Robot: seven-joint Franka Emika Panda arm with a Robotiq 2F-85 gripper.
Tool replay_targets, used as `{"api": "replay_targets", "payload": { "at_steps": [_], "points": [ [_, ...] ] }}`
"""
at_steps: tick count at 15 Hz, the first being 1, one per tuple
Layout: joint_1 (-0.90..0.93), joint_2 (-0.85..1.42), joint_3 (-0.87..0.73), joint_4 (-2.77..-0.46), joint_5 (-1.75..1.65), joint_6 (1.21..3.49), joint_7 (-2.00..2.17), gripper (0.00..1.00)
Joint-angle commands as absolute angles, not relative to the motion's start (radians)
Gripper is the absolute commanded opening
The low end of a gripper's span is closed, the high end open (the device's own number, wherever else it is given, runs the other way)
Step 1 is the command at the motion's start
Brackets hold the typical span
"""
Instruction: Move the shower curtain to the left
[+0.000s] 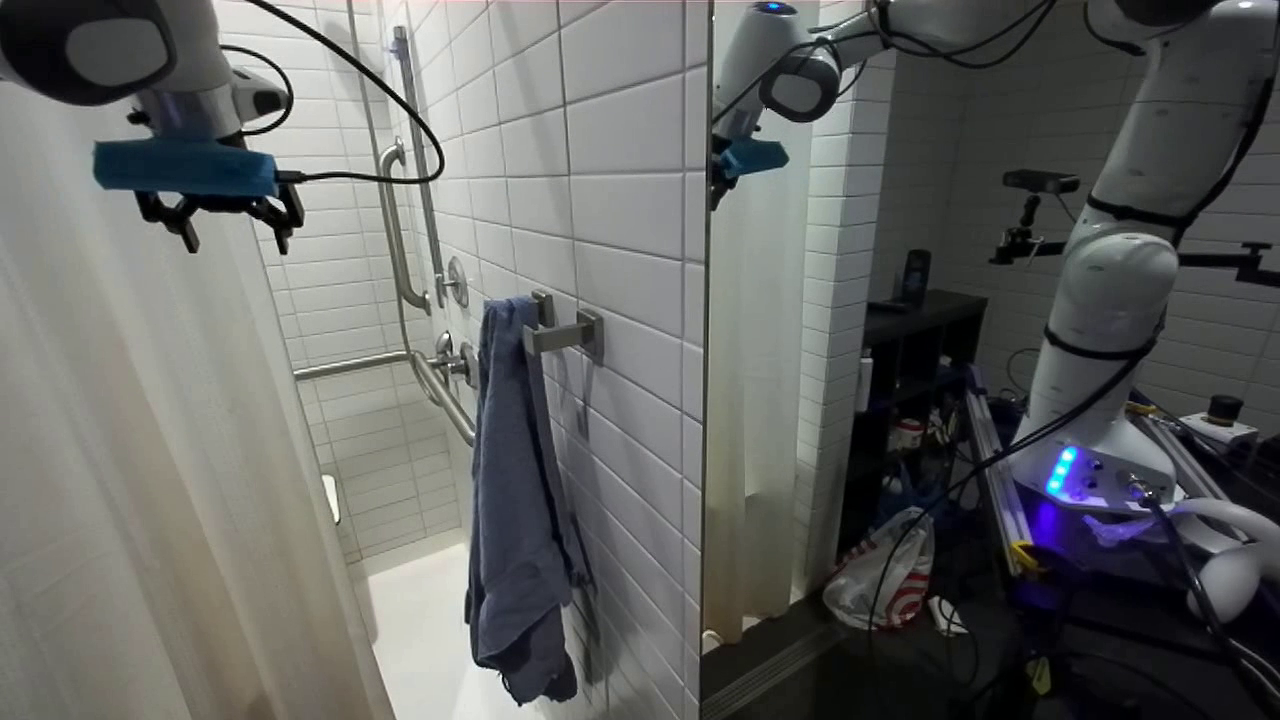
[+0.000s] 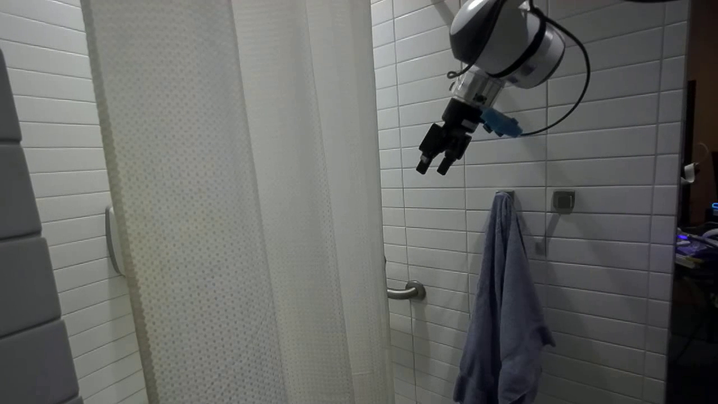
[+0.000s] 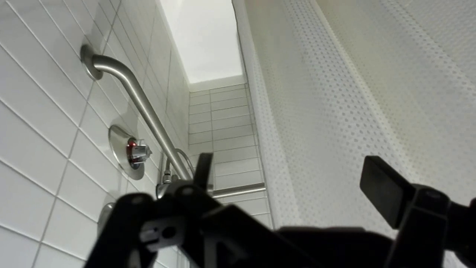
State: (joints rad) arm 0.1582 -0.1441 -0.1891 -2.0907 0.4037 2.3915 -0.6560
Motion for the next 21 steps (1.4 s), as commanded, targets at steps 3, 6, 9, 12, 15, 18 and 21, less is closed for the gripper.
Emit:
{"api": "replay_targets", "payload": {
  "at_steps": [3, 6, 9, 12, 15, 18, 21],
  "points": [
    [0.08, 0.076, -0.133, -1.792, 0.536, 2.222, -0.81, 1.0],
    [0.024, 0.154, -0.088, -1.668, 0.55, 2.142, -0.841, 1.0],
    [-0.027, 0.233, -0.043, -1.538, 0.574, 2.048, -0.881, 1.0],
    [-0.064, 0.308, -0.002, -1.418, 0.575, 1.974, -0.887, 1.0],
    [-0.087, 0.382, 0.036, -1.309, 0.567, 1.919, -0.886, 1.0],
    [-0.101, 0.451, 0.07, -1.209, 0.556, 1.876, -0.878, 1.0],
    [-0.106, 0.521, 0.097, -1.107, 0.542, 1.839, -0.868, 1.0]
  ]
}}
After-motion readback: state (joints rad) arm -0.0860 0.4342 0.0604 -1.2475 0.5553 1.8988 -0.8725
